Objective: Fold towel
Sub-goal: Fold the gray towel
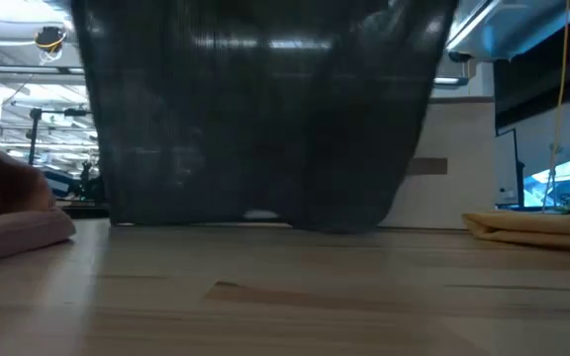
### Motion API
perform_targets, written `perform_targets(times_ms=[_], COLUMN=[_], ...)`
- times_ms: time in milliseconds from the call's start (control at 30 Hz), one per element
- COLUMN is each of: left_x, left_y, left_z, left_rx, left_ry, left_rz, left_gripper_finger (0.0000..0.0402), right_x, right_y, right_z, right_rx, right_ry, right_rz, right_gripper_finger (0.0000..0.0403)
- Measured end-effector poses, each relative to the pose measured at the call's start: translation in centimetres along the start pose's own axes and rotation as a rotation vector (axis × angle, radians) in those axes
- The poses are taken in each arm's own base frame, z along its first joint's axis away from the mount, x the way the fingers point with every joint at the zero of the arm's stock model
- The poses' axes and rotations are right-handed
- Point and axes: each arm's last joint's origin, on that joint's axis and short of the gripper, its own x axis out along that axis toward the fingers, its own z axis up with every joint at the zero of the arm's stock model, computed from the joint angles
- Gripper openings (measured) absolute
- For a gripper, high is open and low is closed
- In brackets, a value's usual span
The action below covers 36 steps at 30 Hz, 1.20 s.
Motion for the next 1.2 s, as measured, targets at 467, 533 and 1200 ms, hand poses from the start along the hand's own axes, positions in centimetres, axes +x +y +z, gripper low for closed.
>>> perform_targets(times_ms=[467,533,1200], left_x=[3.2,3.4,4.9], left_y=[-14.1,-15.6,-25.5], left_z=[-4.9,-5.2,-11.1], left_rx=[-0.245,-0.259,-0.273], left_ry=[0.366,0.378,0.589], left_rz=[-0.016,-0.021,0.07], left_gripper_finger=[0.0001,0.0001,0.0001], right_x=[7.5,8.7,11.2], right_y=[14.7,16.9,29.7], right_z=[-1.6,-2.1,-13.7], right_rx=[0.225,0.228,0.379], right_ry=[0.513,0.569,0.836], right_rz=[0.235,0.248,0.04], right_gripper_finger=[0.0004,0.0004,0.0004])
